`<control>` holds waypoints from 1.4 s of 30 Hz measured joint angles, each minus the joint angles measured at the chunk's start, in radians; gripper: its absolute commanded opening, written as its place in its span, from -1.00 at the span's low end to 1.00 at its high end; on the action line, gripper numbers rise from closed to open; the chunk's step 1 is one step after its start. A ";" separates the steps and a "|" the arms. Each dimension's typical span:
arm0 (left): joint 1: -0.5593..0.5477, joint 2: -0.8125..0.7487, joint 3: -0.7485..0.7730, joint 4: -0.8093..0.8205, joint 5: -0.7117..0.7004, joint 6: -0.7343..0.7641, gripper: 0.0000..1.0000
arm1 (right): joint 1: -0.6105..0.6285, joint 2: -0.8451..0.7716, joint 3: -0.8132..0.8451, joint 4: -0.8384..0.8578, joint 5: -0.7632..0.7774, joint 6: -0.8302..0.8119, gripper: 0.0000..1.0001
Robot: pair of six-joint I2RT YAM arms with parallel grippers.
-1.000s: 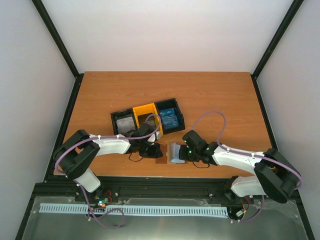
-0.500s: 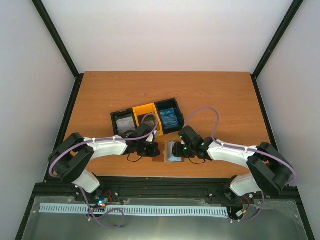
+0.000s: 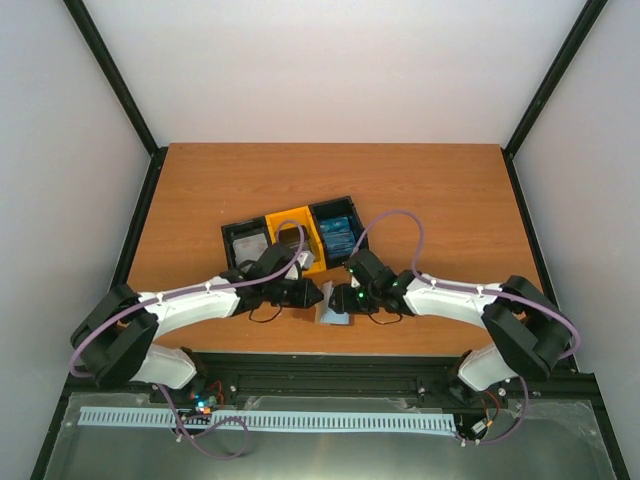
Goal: Put the credit cards into the card holder
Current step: Open the card holder at the center of the board.
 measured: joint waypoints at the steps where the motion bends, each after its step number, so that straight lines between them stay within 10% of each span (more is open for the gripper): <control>1: 0.000 -0.006 -0.005 0.000 0.000 -0.003 -0.74 | 0.000 0.006 0.008 0.000 0.000 -0.001 0.10; 18: 0.000 -0.273 -0.115 0.003 -0.121 -0.078 -0.78 | 0.084 0.184 0.186 -0.029 0.015 -0.002 0.17; 31: 0.021 -0.561 -0.286 -0.106 -0.323 -0.280 -0.80 | 0.234 0.390 0.480 -0.362 0.350 0.007 0.17; 42: 0.093 -0.582 -0.404 -0.022 -0.176 -0.301 -0.74 | 0.252 0.383 0.454 -0.370 0.394 -0.022 0.19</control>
